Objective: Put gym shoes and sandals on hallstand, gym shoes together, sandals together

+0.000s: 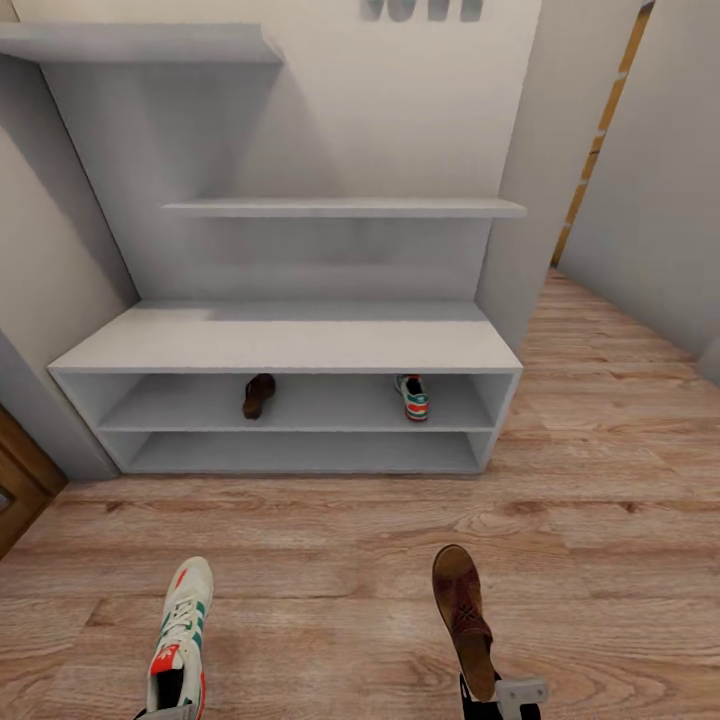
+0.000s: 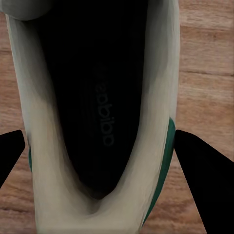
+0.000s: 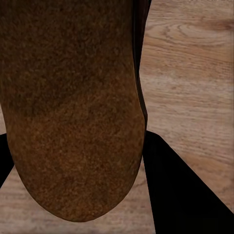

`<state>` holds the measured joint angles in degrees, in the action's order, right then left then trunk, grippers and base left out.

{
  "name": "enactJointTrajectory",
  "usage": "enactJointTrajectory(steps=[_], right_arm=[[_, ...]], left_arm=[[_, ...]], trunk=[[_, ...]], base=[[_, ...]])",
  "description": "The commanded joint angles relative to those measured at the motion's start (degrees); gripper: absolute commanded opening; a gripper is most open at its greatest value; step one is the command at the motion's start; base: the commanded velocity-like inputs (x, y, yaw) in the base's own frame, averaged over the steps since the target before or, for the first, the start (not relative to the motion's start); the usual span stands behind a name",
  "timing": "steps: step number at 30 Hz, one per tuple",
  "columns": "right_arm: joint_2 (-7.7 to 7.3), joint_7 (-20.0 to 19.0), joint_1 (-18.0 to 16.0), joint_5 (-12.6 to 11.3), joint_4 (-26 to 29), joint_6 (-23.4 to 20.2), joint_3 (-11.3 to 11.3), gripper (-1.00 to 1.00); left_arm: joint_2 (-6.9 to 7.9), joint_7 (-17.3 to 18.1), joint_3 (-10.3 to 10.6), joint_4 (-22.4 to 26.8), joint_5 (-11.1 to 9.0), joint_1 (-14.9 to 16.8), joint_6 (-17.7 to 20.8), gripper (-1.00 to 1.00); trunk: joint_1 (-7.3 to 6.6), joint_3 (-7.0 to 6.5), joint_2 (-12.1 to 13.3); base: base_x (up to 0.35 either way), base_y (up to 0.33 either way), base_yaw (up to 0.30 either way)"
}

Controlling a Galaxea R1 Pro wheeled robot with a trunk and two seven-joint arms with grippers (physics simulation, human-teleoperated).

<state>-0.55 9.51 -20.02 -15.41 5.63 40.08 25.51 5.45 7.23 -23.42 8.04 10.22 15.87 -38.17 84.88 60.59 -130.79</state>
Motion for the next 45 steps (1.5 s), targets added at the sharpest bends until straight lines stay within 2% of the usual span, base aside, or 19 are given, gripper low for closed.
enactJointTrajectory(steps=[1,7,8,11,12,14,15,17,18,20,21,22,24,25,32,36,38,39,45], right_arm=[[-0.01,0.18,-0.02,-0.53,0.03,0.09,0.5,-1.0],[0.12,0.39,-0.02,-0.92,0.16,0.09,0.25,-1.0],[-1.95,2.08,-0.02,-0.81,0.41,0.2,0.0,-1.0],[-6.22,3.96,-0.02,-1.43,0.61,0.15,-0.09,-1.0],[-7.02,4.09,-0.02,-1.8,0.65,0.14,-0.17,-1.0],[-9.34,4.31,-0.02,-3.97,0.73,0.11,-0.83,-1.0],[-10.72,4.32,-0.02,-6.31,0.9,0.09,-1.74,-1.0],[-11.96,4.29,-0.02,-9.0,1.25,0.04,-2.82,-1.0],[-13.08,4.18,-0.02,-11.68,1.67,-0.01,-3.78,-1.0],[-14.09,4.01,-0.02,-14.12,2.05,-0.1,-4.42,-1.0],[-15.62,3.85,-0.02,-17.38,2.38,-1.0,-5.02,-1.0],[-16.43,3.79,-0.02,-19.01,2.52,-2.35,-5.25,-1.0],[-17.5,3.66,-0.02,-20.83,2.66,-5.27,-5.45,-1.0],[-18.3,3.15,-0.02,-22.06,2.86,-8.58,-5.55,-1.0],[-18.65,-0.15,-0.02,-23.21,3.43,-13.18,-5.54,-1.0],[-17.34,-0.87,-0.02,-23.25,3.5,-13.69,-5.34,-1.0],[-17.14,-0.92,-0.02,-23.26,3.51,-13.7,-5.32,-1.0],[-16.97,-0.99,-0.02,-23.18,3.51,-13.76,-5.3,-1.0],[-16.8,-1.12,-0.02,-22.95,3.51,-13.74,-5.18,-1.0]], left_arm=[[0.0,0.25,-0.51,-0.04,0.46,0.04,-0.17,-1.0],[-0.03,0.32,-0.35,-0.04,0.73,0.04,0.2,-1.0],[-0.4,0.15,-0.22,0.37,0.82,0.35,0.72,-1.0],[-0.67,0.1,-0.12,0.68,0.86,1.03,0.86,-1.0],[-0.69,0.11,-0.1,0.73,0.86,1.25,0.89,-1.0],[-0.77,0.17,-0.09,0.82,0.88,2.74,1.32,-1.0],[-0.8,0.23,-0.11,0.81,0.9,4.4,2.35,-1.0],[-0.83,0.34,-0.09,0.79,0.95,6.13,4.19,-1.0],[-0.85,0.5,-0.07,0.82,1.06,7.83,6.87,-1.0],[-0.93,0.69,-0.06,0.86,1.21,9.56,10.09,-1.0],[-1.68,0.85,-0.02,0.91,1.44,13.07,15.93,-1.0],[-2.44,0.89,0.0,0.93,1.6,15.4,19.31,-1.0],[-3.7,0.87,0.05,0.96,1.98,18.71,23.31,-1.0],[-5.05,0.72,0.09,0.94,2.86,22.22,26.95,-1.0],[-9.33,0.11,0.04,0.93,8.05,32.46,40.49,-1.0],[-10.9,-0.21,-0.03,0.93,9.98,39.37,48.8,-1.0],[-11.01,-0.23,-0.04,0.93,10.13,41.64,51.48,-1.0],[-11.06,-0.21,-0.05,0.93,10.31,44.63,55.15,-1.0],[-10.98,-0.25,0.05,1.0,10.45,46.6,57.12,-1.0]], trunk=[[-0.01,0.04,-0.02],[-0.01,0.04,-0.02],[-0.01,0.04,-0.02],[-0.01,0.04,-0.02],[-0.01,0.04,-0.02],[-0.01,0.04,-0.02],[-0.01,0.04,-0.02],[-0.01,0.04,-0.02],[-0.01,0.04,-0.02],[-0.01,0.04,-0.02],[-0.01,0.04,-0.02],[-0.01,0.04,-0.02],[-0.01,0.04,-0.02],[-0.01,0.04,-0.02],[-0.01,0.04,-0.02],[-0.01,0.04,-0.02],[-0.01,0.04,-0.02],[-0.01,0.04,-0.02],[-0.01,0.04,-0.02]], base=[[0.0,0.0,0.0],[0.0,0.0,0.0],[0.0,0.0,0.0],[0.0,0.0,0.0],[0.0,0.0,0.0],[0.0,0.0,0.0],[0.0,0.0,0.0],[0.0,0.0,0.0],[0.0,0.0,0.0],[0.0,0.0,0.0],[0.0,0.0,0.0],[0.0,0.0,0.0],[0.0,0.0,0.0],[0.0,0.0,0.0],[0.0,0.0,0.0],[0.0,0.0,0.0],[0.0,0.0,0.0],[0.0,0.0,0.0],[0.0,0.0,0.0]])
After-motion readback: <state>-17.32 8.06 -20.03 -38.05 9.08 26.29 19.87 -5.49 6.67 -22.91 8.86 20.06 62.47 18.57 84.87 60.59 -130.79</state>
